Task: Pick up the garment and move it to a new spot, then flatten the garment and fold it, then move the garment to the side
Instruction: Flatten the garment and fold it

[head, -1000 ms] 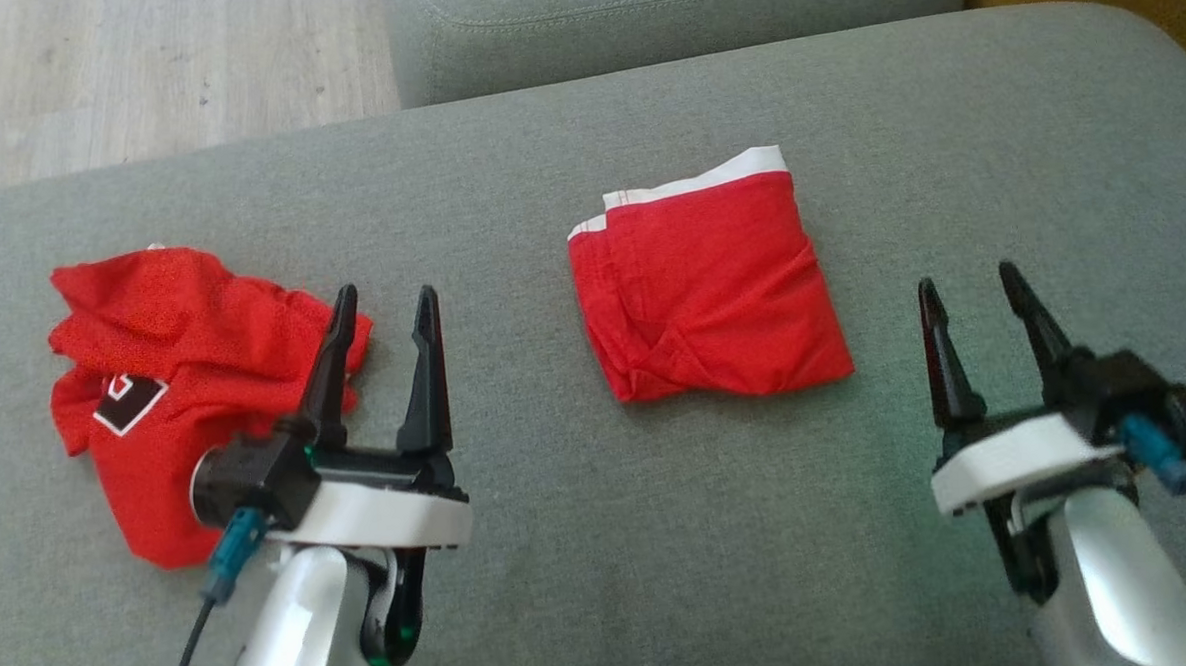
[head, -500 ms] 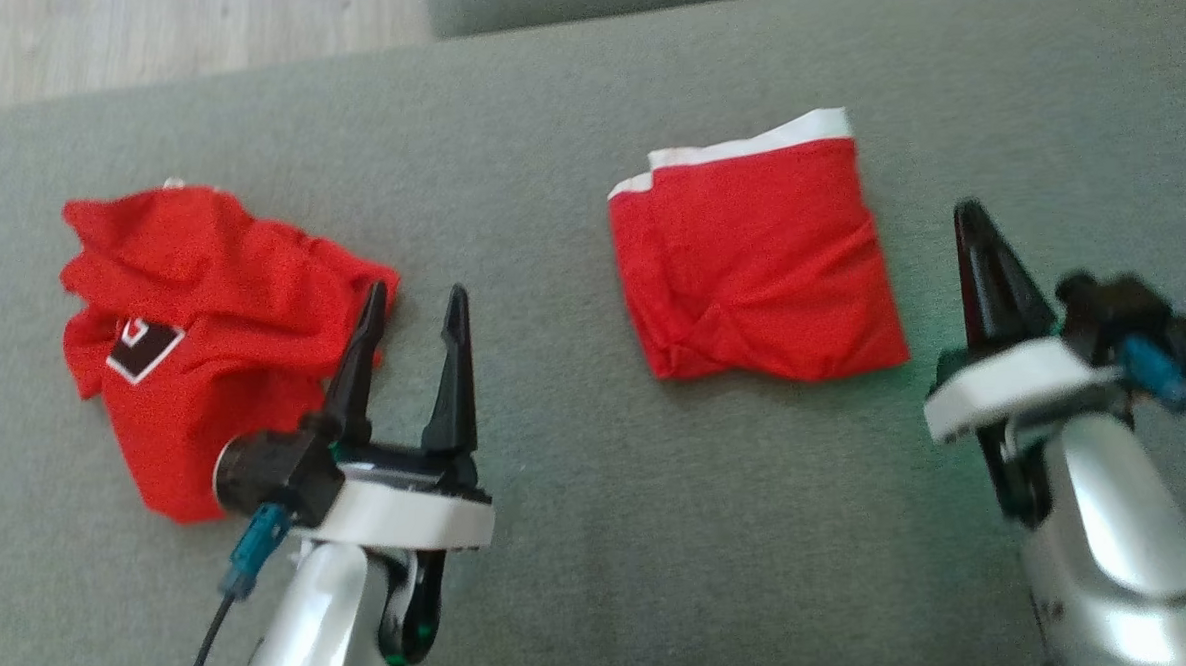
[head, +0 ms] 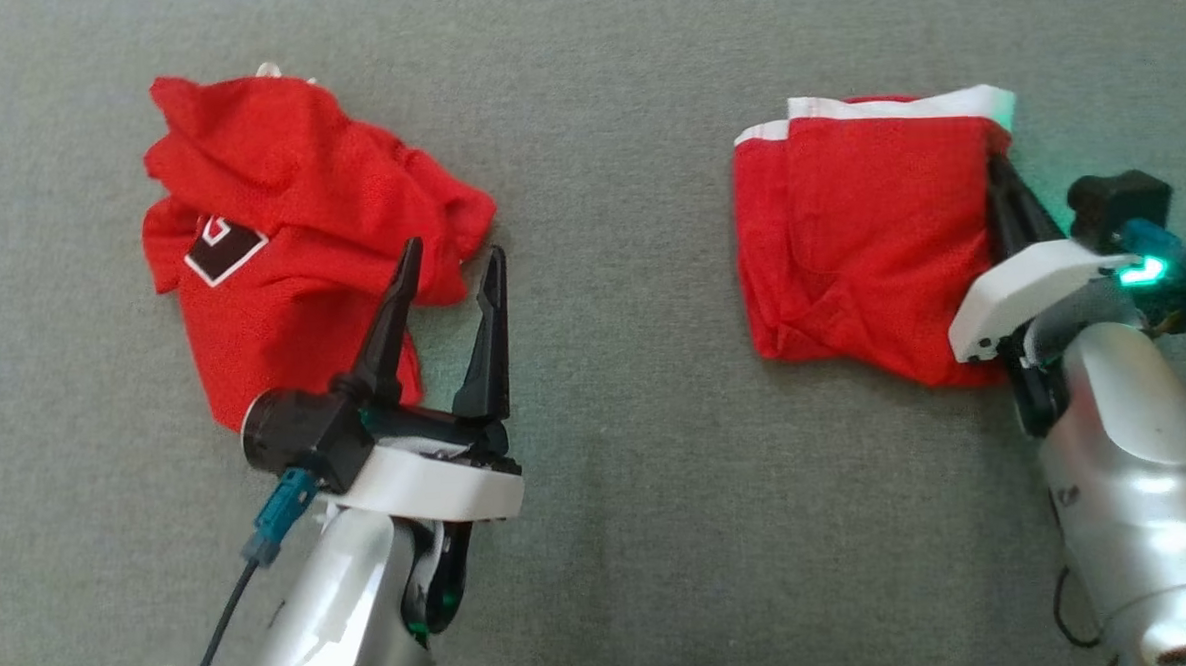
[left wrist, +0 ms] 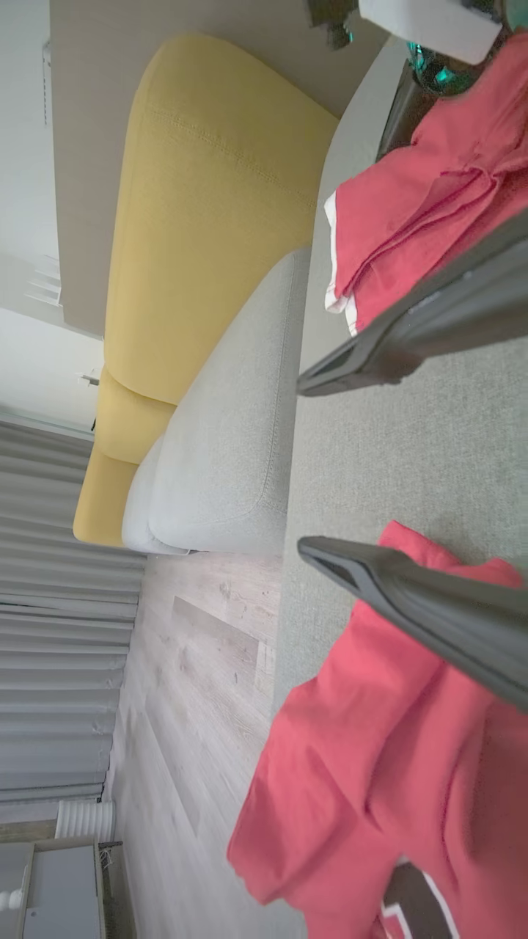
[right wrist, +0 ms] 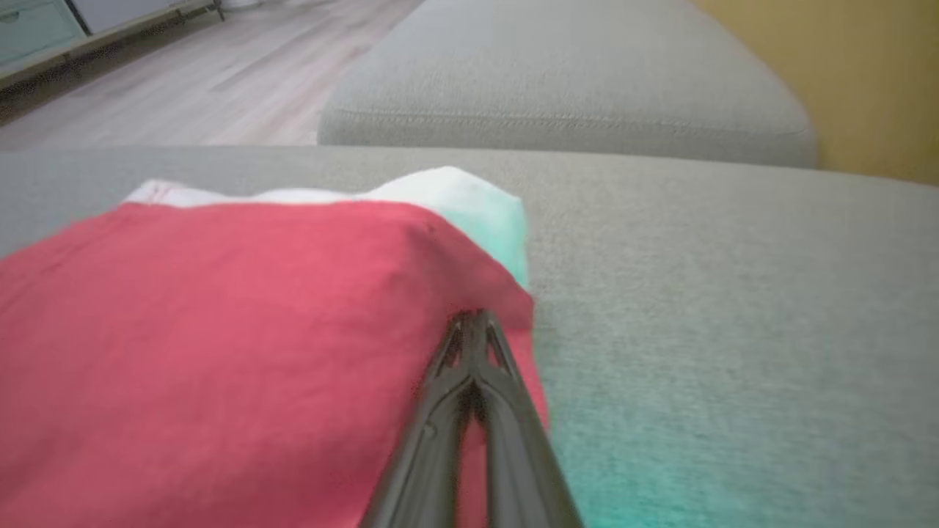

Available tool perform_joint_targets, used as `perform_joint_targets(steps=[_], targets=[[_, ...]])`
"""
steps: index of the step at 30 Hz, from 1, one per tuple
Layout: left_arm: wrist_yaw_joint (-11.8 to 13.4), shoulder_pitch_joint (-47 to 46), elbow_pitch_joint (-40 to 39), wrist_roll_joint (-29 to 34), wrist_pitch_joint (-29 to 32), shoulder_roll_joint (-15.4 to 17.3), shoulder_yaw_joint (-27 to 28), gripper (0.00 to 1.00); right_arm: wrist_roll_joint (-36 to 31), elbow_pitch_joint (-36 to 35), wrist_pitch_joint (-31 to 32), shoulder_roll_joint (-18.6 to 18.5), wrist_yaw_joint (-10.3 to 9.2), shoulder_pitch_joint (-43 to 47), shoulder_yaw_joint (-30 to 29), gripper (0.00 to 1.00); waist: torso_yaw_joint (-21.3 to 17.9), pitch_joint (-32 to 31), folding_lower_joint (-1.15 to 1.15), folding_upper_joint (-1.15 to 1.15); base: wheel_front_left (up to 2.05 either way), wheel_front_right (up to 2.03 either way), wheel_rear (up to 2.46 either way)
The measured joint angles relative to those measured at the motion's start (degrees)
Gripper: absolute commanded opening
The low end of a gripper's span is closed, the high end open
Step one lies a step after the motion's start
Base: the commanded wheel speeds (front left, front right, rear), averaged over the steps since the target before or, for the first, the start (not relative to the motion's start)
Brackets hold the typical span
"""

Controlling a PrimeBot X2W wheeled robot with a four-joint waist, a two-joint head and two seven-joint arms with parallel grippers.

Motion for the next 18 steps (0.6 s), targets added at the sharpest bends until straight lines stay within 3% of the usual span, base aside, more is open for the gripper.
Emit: perform_joint_targets(steps=[7, 12, 18], targets=[[0.68, -0.23, 0.24, -0.49, 0.00, 0.00, -0.15, 1.00, -1.27, 6.76, -2.32, -0.11, 0.00, -3.42, 0.69, 0.00, 0.25, 0.00, -0.01, 0.00, 0.00, 0.00, 0.00], [0.68, -0.25, 0.34, -0.49, 0.00, 0.00, -0.03, 1.00, -1.92, 5.55, -4.68, 0.89, 0.00, -3.59, 1.82, 0.00, -0.76, -1.52, -0.01, 0.00, 0.00, 0.00, 0.00], [0.75, -0.25, 0.01, -0.53, 0.00, -0.01, -0.32, 1.00, -0.24, 4.90, -5.15, 2.22, 0.00, -4.48, 7.40, 0.00, -0.75, -2.00, -0.02, 0.00, 0.00, 0.00, 0.00]])
